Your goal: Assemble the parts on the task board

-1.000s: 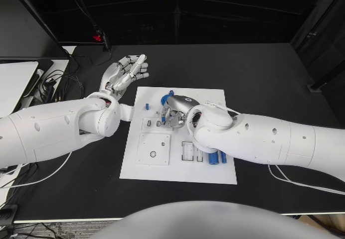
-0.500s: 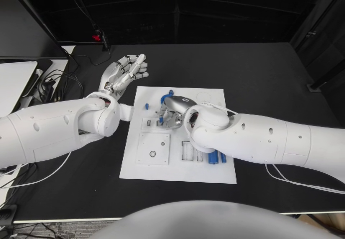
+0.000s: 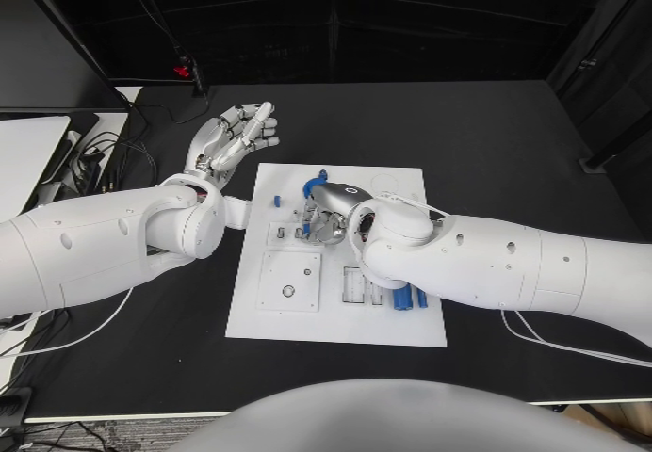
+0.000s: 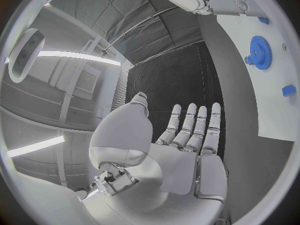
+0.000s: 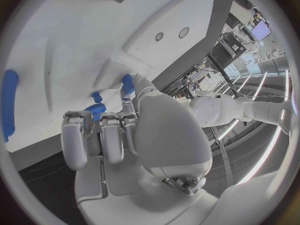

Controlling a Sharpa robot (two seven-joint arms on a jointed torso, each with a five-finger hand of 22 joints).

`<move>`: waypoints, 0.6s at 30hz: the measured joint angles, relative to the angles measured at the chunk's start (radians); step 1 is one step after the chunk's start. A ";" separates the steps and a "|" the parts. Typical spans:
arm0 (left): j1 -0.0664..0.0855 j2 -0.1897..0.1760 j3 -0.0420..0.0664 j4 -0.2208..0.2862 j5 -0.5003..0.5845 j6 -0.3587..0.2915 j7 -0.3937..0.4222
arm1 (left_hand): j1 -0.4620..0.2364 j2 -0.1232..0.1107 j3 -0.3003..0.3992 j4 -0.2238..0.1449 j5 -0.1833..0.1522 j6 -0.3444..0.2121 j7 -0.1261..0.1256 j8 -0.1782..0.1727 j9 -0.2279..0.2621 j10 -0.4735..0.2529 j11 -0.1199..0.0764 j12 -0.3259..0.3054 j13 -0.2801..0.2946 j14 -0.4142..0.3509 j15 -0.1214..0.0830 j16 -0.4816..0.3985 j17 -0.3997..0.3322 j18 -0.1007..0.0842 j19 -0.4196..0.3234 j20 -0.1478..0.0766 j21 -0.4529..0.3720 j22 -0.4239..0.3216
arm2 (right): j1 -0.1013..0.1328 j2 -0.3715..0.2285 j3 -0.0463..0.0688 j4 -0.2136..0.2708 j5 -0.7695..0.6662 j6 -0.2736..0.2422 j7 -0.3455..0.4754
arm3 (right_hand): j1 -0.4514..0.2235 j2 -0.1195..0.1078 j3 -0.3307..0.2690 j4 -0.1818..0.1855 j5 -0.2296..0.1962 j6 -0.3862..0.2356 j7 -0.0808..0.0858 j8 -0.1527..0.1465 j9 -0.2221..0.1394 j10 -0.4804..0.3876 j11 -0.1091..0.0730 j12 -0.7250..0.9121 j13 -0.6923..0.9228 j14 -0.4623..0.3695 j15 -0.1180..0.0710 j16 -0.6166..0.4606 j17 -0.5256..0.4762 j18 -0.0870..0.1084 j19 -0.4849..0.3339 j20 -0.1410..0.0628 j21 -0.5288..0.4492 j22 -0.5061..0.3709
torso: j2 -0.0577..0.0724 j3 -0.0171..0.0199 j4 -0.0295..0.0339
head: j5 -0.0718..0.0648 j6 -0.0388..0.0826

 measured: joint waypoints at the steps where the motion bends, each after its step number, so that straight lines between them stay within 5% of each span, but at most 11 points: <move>1: 0.000 0.000 0.000 0.000 0.000 0.000 0.000 | 0.000 0.000 0.000 0.000 0.000 0.000 0.000 0.000 0.000 0.000 0.000 0.000 0.000 0.000 0.000 0.000 0.000 0.000 0.000 0.000 0.000 0.000 | 0.000 0.000 0.000 0.000 0.000 0.000 0.000 | -0.001 -0.001 0.000 0.000 0.000 0.000 0.000 0.000 0.000 0.000 0.000 0.000 0.000 0.000 0.000 0.000 0.000 0.000 0.000 0.000 0.000 0.000 | 0.000 0.0000 -0.0002 | -0.001 0.000; 18: 0.000 0.001 0.000 -0.001 0.000 0.000 0.000 | 0.004 0.004 0.000 0.000 0.000 0.000 0.000 0.000 0.000 0.000 0.000 0.000 0.000 0.000 0.000 0.000 0.000 0.000 0.000 0.000 0.000 0.000 | -0.001 0.002 0.001 -0.001 -0.002 0.007 -0.002 | -0.039 -0.016 -0.002 -0.009 -0.013 -0.020 -0.014 -0.063 -0.020 0.000 0.007 0.000 0.000 0.000 0.007 0.000 0.000 0.000 0.000 0.007 0.000 0.000 | 0.000 0.0002 -0.0001 | -0.007 0.000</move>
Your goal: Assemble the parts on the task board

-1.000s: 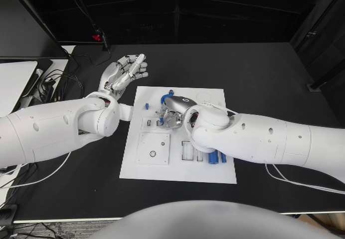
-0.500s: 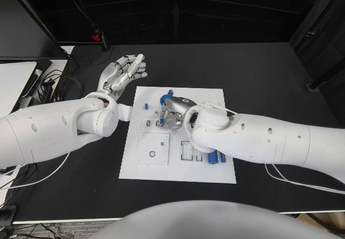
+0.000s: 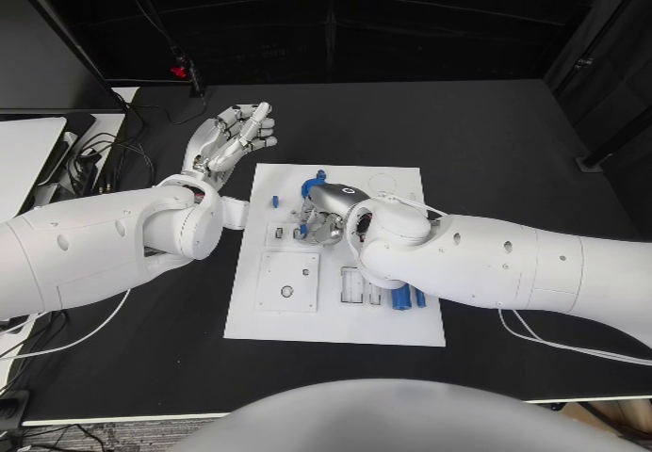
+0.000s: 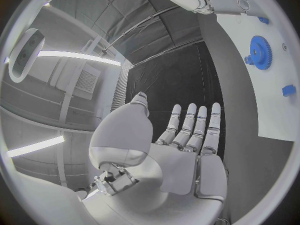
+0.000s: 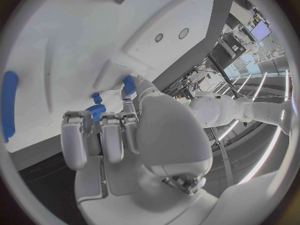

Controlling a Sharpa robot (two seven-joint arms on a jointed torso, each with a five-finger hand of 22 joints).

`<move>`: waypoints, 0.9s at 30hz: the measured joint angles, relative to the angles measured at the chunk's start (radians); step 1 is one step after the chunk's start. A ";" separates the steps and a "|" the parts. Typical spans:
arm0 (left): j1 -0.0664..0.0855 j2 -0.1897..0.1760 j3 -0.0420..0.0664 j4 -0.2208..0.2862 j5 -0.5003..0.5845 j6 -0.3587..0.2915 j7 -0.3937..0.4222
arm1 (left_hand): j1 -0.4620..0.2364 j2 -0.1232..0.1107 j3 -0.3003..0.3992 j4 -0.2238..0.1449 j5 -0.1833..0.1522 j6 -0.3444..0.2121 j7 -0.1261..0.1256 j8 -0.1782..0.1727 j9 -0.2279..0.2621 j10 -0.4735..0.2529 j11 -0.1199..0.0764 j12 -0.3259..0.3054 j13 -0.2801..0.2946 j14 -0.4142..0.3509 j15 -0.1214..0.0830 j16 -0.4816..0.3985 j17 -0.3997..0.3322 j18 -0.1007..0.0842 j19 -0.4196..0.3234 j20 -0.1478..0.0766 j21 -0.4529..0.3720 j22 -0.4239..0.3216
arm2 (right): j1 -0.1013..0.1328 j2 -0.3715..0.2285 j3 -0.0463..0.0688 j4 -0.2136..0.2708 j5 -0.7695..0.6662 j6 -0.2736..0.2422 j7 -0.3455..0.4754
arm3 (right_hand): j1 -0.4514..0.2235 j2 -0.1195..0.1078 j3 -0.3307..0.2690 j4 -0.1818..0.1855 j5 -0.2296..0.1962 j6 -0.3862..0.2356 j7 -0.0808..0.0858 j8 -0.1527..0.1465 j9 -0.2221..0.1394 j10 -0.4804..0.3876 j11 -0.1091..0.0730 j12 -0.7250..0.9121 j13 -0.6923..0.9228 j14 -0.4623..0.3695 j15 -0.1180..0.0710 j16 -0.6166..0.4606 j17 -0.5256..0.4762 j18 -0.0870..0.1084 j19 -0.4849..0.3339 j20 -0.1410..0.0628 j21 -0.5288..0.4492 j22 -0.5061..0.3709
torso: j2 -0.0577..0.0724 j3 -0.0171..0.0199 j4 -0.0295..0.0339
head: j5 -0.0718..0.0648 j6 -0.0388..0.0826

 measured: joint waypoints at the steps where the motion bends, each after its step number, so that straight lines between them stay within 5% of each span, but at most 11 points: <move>1: 0.000 0.000 0.000 0.000 0.000 0.000 0.000 | 0.000 0.000 0.000 0.000 0.000 0.000 0.000 0.000 0.000 0.000 0.000 0.000 0.000 0.000 0.000 0.000 0.000 0.000 0.000 0.000 0.000 0.000 | 0.000 0.000 0.000 0.000 0.000 0.001 -0.001 | -0.005 0.002 0.000 0.000 -0.002 -0.007 0.000 -0.004 -0.003 0.000 0.000 0.000 0.000 0.000 0.000 0.000 0.000 0.000 0.000 0.000 0.000 0.000 | 0.000 0.0000 0.0000 | 0.000 0.000; 9: 0.000 0.000 0.000 0.000 0.000 0.000 0.000 | 0.000 0.000 0.000 0.000 0.000 0.000 0.000 0.000 0.000 0.000 0.000 0.000 0.000 0.000 0.000 0.000 0.000 0.000 0.000 0.000 0.000 0.000 | -0.001 0.001 -0.001 0.001 0.000 0.013 -0.005 | -0.025 -0.025 -0.013 0.007 -0.013 -0.024 0.003 -0.022 -0.008 0.000 0.007 0.000 0.000 0.000 0.000 0.000 0.000 0.000 0.003 0.003 0.000 0.000 | 0.000 -0.0002 0.0000 | 0.001 0.000; 20: 0.000 0.000 0.000 -0.001 0.000 0.000 0.000 | 0.000 0.000 0.000 0.000 0.000 0.000 0.000 0.000 0.000 0.000 0.000 0.000 0.000 0.000 0.000 0.000 0.000 0.000 0.000 0.000 0.000 -0.001 | -0.001 -0.007 -0.001 0.003 -0.003 0.015 -0.006 | -0.025 -0.025 -0.013 0.007 -0.019 -0.027 0.007 -0.022 -0.008 0.000 0.007 0.000 0.000 0.004 0.004 0.000 0.000 0.000 0.003 0.003 0.000 0.000 | 0.000 -0.0001 0.0000 | -0.003 0.000; 27: 0.000 0.000 0.000 -0.001 0.000 0.000 0.000 | 0.000 0.000 0.000 0.000 0.000 0.000 0.000 0.000 0.000 0.000 0.000 0.000 0.000 0.000 0.000 0.000 0.000 0.000 0.000 0.000 0.000 -0.001 | -0.001 -0.008 -0.001 0.004 -0.004 0.014 -0.005 | -0.054 -0.060 -0.030 0.024 -0.038 -0.048 0.006 -0.038 -0.011 0.000 0.007 0.000 0.000 0.004 0.004 0.000 0.000 0.000 0.000 0.007 0.000 0.000 | 0.000 -0.0001 0.0000 | -0.004 0.000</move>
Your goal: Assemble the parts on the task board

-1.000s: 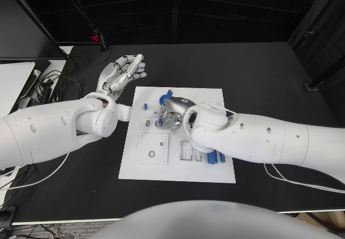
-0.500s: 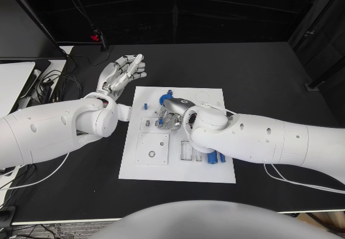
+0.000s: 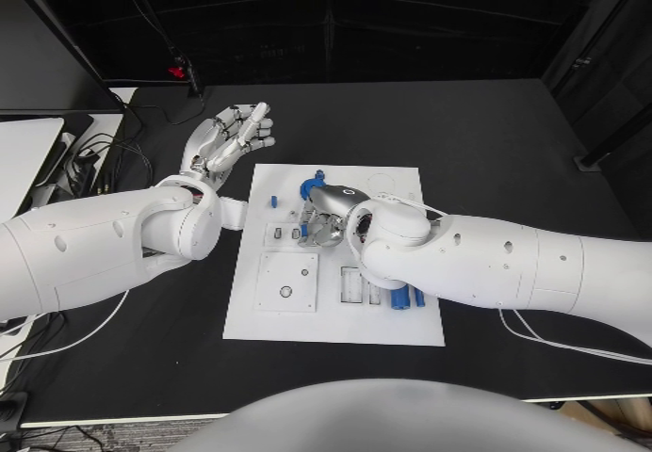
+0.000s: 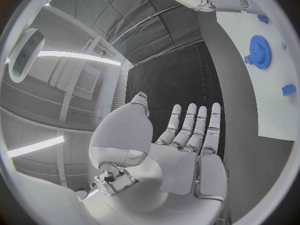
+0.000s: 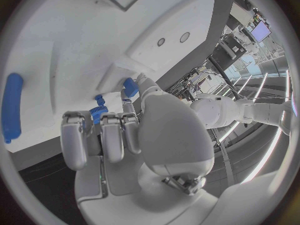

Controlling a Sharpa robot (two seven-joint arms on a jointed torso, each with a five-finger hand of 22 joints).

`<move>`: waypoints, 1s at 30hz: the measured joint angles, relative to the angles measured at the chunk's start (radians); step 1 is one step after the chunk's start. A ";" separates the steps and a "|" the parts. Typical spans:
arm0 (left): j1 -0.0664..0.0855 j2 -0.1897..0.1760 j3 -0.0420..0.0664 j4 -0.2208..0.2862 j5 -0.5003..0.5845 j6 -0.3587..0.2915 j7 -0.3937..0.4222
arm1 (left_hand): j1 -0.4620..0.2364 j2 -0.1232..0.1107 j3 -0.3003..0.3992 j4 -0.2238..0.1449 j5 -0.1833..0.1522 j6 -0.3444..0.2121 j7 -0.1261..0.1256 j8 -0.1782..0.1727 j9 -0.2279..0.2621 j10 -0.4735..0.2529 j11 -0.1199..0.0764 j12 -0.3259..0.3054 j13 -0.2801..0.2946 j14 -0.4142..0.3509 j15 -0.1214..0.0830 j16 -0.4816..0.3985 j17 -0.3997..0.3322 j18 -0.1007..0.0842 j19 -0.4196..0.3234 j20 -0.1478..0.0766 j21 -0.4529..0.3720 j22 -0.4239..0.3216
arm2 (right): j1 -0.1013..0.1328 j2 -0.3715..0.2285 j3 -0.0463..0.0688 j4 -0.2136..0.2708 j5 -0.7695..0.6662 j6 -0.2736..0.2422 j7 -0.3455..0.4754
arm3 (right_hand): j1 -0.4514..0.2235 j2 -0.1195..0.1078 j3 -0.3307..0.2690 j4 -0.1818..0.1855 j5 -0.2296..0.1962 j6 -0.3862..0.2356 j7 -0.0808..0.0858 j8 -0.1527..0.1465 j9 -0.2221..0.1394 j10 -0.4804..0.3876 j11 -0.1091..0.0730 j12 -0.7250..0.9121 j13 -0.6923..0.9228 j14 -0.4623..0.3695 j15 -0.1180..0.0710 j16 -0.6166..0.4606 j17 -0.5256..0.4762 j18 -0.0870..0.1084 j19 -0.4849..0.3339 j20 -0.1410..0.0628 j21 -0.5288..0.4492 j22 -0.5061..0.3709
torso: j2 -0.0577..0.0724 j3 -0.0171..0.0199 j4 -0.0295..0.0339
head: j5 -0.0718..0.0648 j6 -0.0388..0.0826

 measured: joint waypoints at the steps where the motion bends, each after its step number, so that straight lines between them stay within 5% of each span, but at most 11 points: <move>1: 0.000 0.000 0.000 0.000 0.000 0.000 0.000 | 0.000 0.000 0.000 0.000 0.000 0.000 0.000 0.000 0.000 0.000 0.000 0.000 0.000 0.000 0.000 0.000 0.000 0.000 0.000 0.000 0.000 0.000 | 0.000 0.000 0.000 0.000 0.000 0.000 0.000 | -0.001 -0.003 -0.002 0.002 -0.002 -0.004 0.003 -0.003 -0.001 0.000 0.000 0.000 0.000 0.000 0.000 0.000 0.000 0.000 0.000 0.000 0.000 0.000 | 0.000 0.0000 0.0000 | -0.001 0.000; 7: 0.000 0.001 0.000 0.000 0.000 0.001 0.000 | 0.000 0.000 -0.005 0.000 0.000 0.000 0.000 0.000 0.000 0.000 0.000 0.000 0.000 0.000 0.000 0.000 0.000 0.000 0.000 0.000 0.000 0.000 | 0.000 0.000 0.000 0.000 -0.001 -0.002 0.005 | -0.006 -0.034 -0.005 0.037 -0.019 -0.078 0.008 -0.036 -0.007 0.000 0.000 0.000 0.000 0.000 0.000 0.000 0.000 0.000 0.000 0.000 0.000 0.000 | 0.000 -0.0003 0.0000 | -0.003 0.000; 18: 0.000 0.000 0.000 0.000 0.000 0.001 0.000 | 0.000 0.000 -0.005 0.000 0.004 0.000 0.000 0.000 0.000 0.000 0.000 0.000 0.000 0.000 0.000 0.000 0.000 0.000 0.000 0.000 0.000 0.000 | 0.000 -0.008 0.000 0.004 0.000 -0.037 0.033 | -0.005 -0.067 -0.024 0.075 -0.042 -0.107 0.013 -0.036 -0.006 -0.004 0.004 0.000 0.000 -0.004 0.004 0.000 0.000 0.000 0.000 0.000 0.000 0.000 | 0.000 -0.0002 0.0001 | 0.000 0.000; 25: 0.000 -0.003 0.000 0.001 0.000 0.003 0.000 | 0.000 0.000 -0.005 0.000 0.004 0.000 0.000 0.000 0.000 0.000 0.000 0.000 0.000 0.000 0.000 0.000 0.000 0.000 0.000 0.000 0.006 0.005 | -0.001 -0.059 0.000 0.053 0.016 -0.174 0.113 | -0.005 -0.067 -0.027 0.077 -0.042 -0.106 0.014 -0.028 -0.001 -0.001 0.008 0.000 0.000 0.000 0.007 0.000 0.000 0.000 0.004 0.004 0.000 0.000 | 0.001 0.0013 0.0011 | 0.006 0.000; 30: 0.000 -0.008 0.000 0.001 0.000 0.011 0.000 | 0.011 0.011 -0.025 0.000 0.004 -0.011 -0.001 -0.008 0.000 0.004 -0.004 0.000 0.000 0.042 -0.009 0.006 0.001 0.018 0.113 -0.002 0.089 0.052 | 0.012 -0.151 0.000 0.138 0.046 -0.323 0.227 | -0.009 -0.062 -0.024 0.080 -0.024 -0.081 0.024 -0.009 0.005 0.000 0.018 0.000 0.000 -0.002 0.016 0.000 0.000 0.000 0.001 0.008 0.000 0.000 | -0.001 0.0010 0.0008 | 0.008 0.000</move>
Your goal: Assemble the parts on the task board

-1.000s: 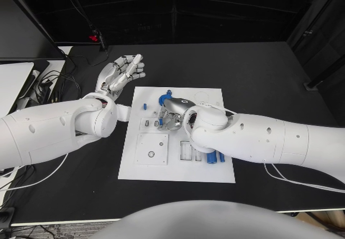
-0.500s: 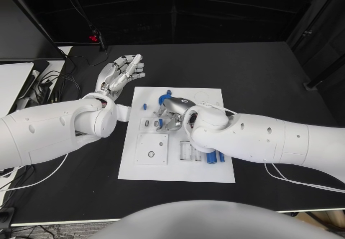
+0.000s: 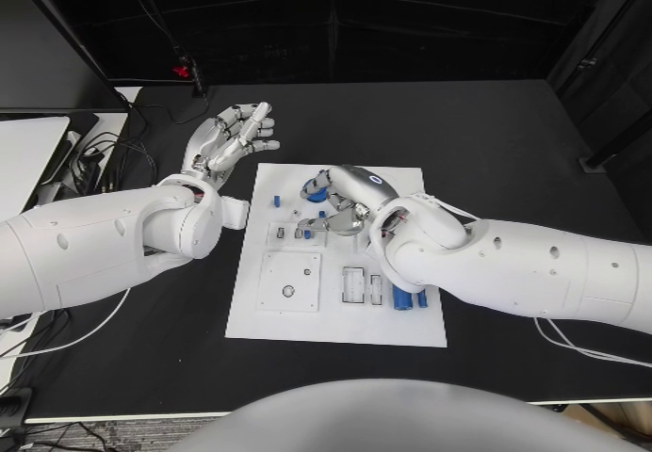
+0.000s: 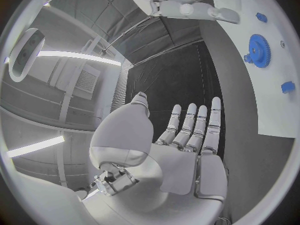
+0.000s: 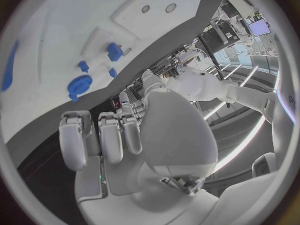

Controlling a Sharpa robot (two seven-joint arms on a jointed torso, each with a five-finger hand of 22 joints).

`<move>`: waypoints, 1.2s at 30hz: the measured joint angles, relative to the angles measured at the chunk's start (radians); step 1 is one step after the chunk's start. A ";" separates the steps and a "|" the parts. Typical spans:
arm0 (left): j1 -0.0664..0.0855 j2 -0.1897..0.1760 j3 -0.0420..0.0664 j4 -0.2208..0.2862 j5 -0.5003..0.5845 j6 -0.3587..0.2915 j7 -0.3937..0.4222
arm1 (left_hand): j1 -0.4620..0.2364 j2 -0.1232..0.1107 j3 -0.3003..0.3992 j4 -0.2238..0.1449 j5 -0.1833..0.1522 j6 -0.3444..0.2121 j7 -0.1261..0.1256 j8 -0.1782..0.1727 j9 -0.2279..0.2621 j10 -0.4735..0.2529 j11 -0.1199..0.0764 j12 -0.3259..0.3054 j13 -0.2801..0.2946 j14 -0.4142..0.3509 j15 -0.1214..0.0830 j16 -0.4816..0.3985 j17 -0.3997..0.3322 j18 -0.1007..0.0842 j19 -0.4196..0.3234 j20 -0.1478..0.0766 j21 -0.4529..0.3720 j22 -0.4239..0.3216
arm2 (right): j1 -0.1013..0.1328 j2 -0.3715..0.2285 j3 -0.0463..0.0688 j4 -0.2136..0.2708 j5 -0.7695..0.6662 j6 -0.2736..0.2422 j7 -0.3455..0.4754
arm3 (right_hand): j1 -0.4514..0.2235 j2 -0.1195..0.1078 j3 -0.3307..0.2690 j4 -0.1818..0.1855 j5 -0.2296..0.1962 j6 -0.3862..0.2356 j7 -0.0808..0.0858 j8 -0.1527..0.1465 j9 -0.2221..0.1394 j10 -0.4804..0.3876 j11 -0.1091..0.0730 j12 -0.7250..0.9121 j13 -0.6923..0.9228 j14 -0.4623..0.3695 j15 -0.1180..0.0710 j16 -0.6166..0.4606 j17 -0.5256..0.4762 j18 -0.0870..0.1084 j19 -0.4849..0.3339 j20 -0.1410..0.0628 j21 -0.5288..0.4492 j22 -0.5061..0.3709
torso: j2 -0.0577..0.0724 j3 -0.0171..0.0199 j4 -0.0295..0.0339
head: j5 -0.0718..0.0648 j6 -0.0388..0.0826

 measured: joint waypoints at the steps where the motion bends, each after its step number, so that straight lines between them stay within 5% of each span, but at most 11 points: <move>1: 0.000 -0.001 0.000 0.000 0.000 0.003 0.000 | 0.000 0.000 -0.007 0.000 0.000 -0.007 -0.001 0.000 0.000 0.008 -0.002 0.000 0.000 0.011 -0.002 0.002 0.000 0.000 0.007 0.000 0.006 0.002 | 0.008 -0.019 0.000 0.015 0.007 -0.024 0.022 | -0.002 0.002 0.000 0.000 0.000 0.004 0.002 0.002 0.001 0.001 0.001 0.000 0.000 0.000 0.000 0.000 0.000 0.000 0.003 0.003 0.000 0.000 | 0.000 -0.0002 0.0000 | -0.001 0.000; 12: 0.001 -0.017 0.000 0.006 -0.113 0.051 -0.007 | -0.012 0.012 -0.072 0.000 0.000 -0.169 -0.013 0.032 0.005 0.188 -0.031 0.078 0.018 0.215 -0.045 0.051 0.018 0.045 0.079 -0.004 0.083 0.019 | 0.053 -0.244 0.001 0.124 0.278 -0.142 0.208 | -0.044 0.046 -0.023 0.000 0.041 0.018 0.007 0.016 0.004 -0.002 0.012 0.000 0.000 -0.003 0.010 0.000 0.000 0.000 -0.001 0.014 0.000 0.000 | -0.001 -0.0001 -0.0006 | -0.002 0.000; 14: 0.003 -0.025 0.000 0.009 -0.165 0.057 -0.021 | -0.016 0.016 -0.089 0.000 0.000 -0.193 -0.014 0.053 0.005 0.285 -0.062 0.122 0.041 0.314 -0.076 0.095 0.044 0.068 0.123 -0.007 0.119 0.031 | 0.054 -0.278 0.001 0.131 0.387 -0.145 0.246 | -0.057 0.058 -0.039 -0.003 0.067 0.026 0.015 0.032 0.009 -0.002 0.012 0.000 0.000 0.002 0.016 0.000 0.000 0.000 0.003 0.017 0.000 0.000 | -0.002 0.0006 -0.0014 | 0.000 0.000; 20: 0.021 -0.051 0.000 0.031 -0.314 0.064 -0.095 | -0.033 0.014 -0.108 0.002 -0.005 -0.227 -0.018 0.108 0.000 0.562 -0.161 0.213 0.135 0.581 -0.174 0.188 0.137 0.068 0.314 -0.085 0.255 0.097 | 0.055 -0.355 0.000 0.133 0.705 -0.141 0.371 | -0.076 0.099 -0.072 -0.004 0.133 0.025 0.019 0.063 0.016 0.001 0.016 0.000 0.000 0.002 0.016 0.000 0.000 0.000 -0.001 0.021 0.000 0.000 | -0.006 0.0020 -0.0046 | -0.005 0.000; 27: 0.070 -0.085 0.000 0.065 -0.468 0.100 -0.245 | -0.052 0.007 -0.114 0.000 -0.025 -0.227 -0.019 0.134 -0.001 0.703 -0.202 0.279 0.234 0.718 -0.225 0.264 0.221 0.068 0.382 -0.133 0.387 0.187 | 0.056 -0.405 -0.002 0.142 0.917 -0.117 0.452 | -0.085 0.111 -0.099 -0.004 0.133 0.015 0.019 0.081 0.020 -0.002 0.019 0.000 0.000 -0.002 0.020 0.000 0.000 0.000 -0.001 0.021 0.000 0.000 | -0.012 0.0057 -0.0076 | -0.002 0.000; 28: 0.079 -0.091 0.000 0.070 -0.492 0.112 -0.273 | -0.054 0.005 -0.114 0.000 -0.028 -0.227 -0.019 0.138 -0.001 0.741 -0.209 0.326 0.298 0.744 -0.232 0.296 0.245 0.068 0.391 -0.142 0.422 0.213 | 0.056 -0.408 -0.002 0.142 0.934 -0.113 0.457 | -0.090 0.116 -0.102 -0.001 0.133 0.013 0.017 0.085 0.020 -0.002 0.019 0.000 0.000 -0.002 0.020 0.000 0.000 0.000 0.000 0.021 0.000 0.000 | -0.012 0.0061 -0.0076 | -0.001 0.000; 30: 0.098 -0.100 0.000 0.083 -0.546 0.146 -0.337 | -0.066 -0.004 -0.111 0.000 -0.045 -0.227 -0.019 0.152 -0.001 0.871 -0.219 0.501 0.581 0.843 -0.247 0.409 0.407 0.068 0.411 -0.161 0.507 0.277 | 0.056 -0.412 -0.002 0.141 0.962 -0.104 0.466 | -0.097 0.123 -0.112 0.000 0.133 0.012 0.016 0.095 0.023 -0.002 0.019 0.000 0.000 -0.002 0.020 0.000 0.000 0.000 0.003 0.024 0.000 0.000 | -0.014 0.0068 -0.0076 | 0.000 0.000; 32: 0.110 -0.105 0.001 0.093 -0.587 0.175 -0.387 | -0.075 -0.013 -0.094 -0.002 -0.055 -0.220 -0.020 0.158 -0.001 1.002 -0.219 0.675 0.928 1.006 -0.251 0.550 0.742 0.056 0.511 -0.169 0.683 0.476 | 0.056 -0.412 -0.002 0.139 0.976 -0.095 0.470 | -0.102 0.128 -0.121 -0.001 0.133 0.010 0.018 0.099 0.025 -0.002 0.019 0.000 0.000 -0.002 0.020 0.000 0.000 0.000 0.003 0.024 0.000 0.000 | -0.015 0.0074 -0.0076 | 0.000 0.000; 33: 0.115 -0.107 0.001 0.099 -0.611 0.193 -0.418 | -0.080 -0.018 -0.082 -0.001 -0.056 -0.211 -0.018 0.158 -0.001 1.073 -0.212 0.760 1.111 1.116 -0.248 0.621 0.972 0.026 0.593 -0.169 0.800 0.621 | 0.056 -0.411 -0.002 0.136 0.983 -0.090 0.472 | -0.104 0.130 -0.125 0.000 0.133 0.008 0.019 0.105 0.025 -0.002 0.019 0.000 0.000 -0.002 0.020 0.000 0.000 0.000 0.003 0.024 0.000 0.000 | -0.015 0.0074 -0.0079 | 0.001 0.000; 34: 0.119 -0.109 0.001 0.104 -0.628 0.207 -0.440 | -0.087 -0.028 -0.068 -0.003 -0.058 -0.196 -0.017 0.158 -0.001 1.108 -0.200 0.830 1.198 1.211 -0.236 0.682 1.157 -0.007 0.692 -0.166 0.929 0.787 | 0.056 -0.409 -0.002 0.133 0.987 -0.085 0.473 | -0.104 0.130 -0.127 -0.002 0.129 0.005 0.016 0.107 0.026 -0.002 0.019 0.000 0.000 -0.002 0.020 0.000 0.000 0.000 0.003 0.024 0.000 0.000 | -0.015 0.0074 -0.0084 | 0.002 0.000; 36: 0.124 -0.111 0.001 0.111 -0.658 0.233 -0.480 | -0.086 -0.039 -0.049 -0.001 -0.058 -0.162 -0.015 0.154 -0.001 1.123 -0.179 0.862 1.233 1.249 -0.215 0.711 1.225 -0.034 0.796 -0.159 1.039 0.919 | 0.056 -0.406 -0.002 0.127 0.993 -0.077 0.473 | -0.105 0.132 -0.130 -0.001 0.127 0.004 0.015 0.107 0.026 -0.002 0.019 0.000 0.000 -0.002 0.020 0.000 0.000 0.000 0.003 0.024 0.000 0.000 | -0.015 0.0074 -0.0091 | 0.003 0.003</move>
